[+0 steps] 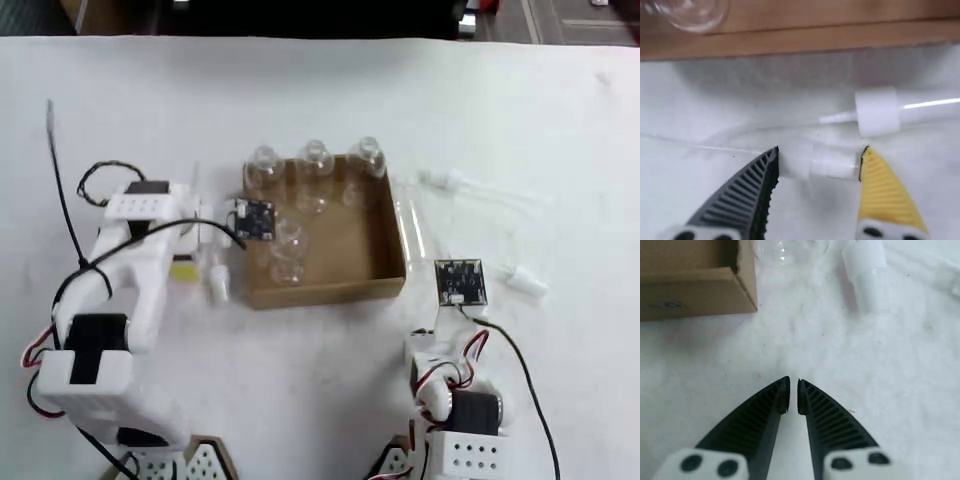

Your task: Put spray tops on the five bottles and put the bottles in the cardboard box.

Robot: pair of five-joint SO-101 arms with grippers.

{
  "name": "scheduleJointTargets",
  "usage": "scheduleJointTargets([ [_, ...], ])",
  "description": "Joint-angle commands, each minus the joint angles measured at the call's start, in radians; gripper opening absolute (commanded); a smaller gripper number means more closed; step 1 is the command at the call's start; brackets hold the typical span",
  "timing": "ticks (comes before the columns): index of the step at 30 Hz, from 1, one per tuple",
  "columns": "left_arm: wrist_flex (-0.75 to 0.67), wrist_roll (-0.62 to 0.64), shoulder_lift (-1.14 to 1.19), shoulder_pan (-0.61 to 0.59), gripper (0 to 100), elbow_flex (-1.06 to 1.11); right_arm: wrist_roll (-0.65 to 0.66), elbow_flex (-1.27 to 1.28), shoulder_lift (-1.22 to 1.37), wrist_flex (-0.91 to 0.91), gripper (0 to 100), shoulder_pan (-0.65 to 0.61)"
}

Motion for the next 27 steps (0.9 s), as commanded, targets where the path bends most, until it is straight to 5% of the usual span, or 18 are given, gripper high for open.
scheduleJointTargets([
  [1,0.064,0.009,-0.018,0.004,15,-0.014,-0.002,0.009,-0.001,0.005,1.7,0.002],
  [20,0.362,0.029,-0.417,-0.033,8,-0.014,-0.002,0.009,-0.001,0.005,1.7,0.002],
  [27,0.387,0.399,-0.691,-0.030,8,-0.025,-0.002,0.009,-0.001,0.005,1.7,0.002],
])
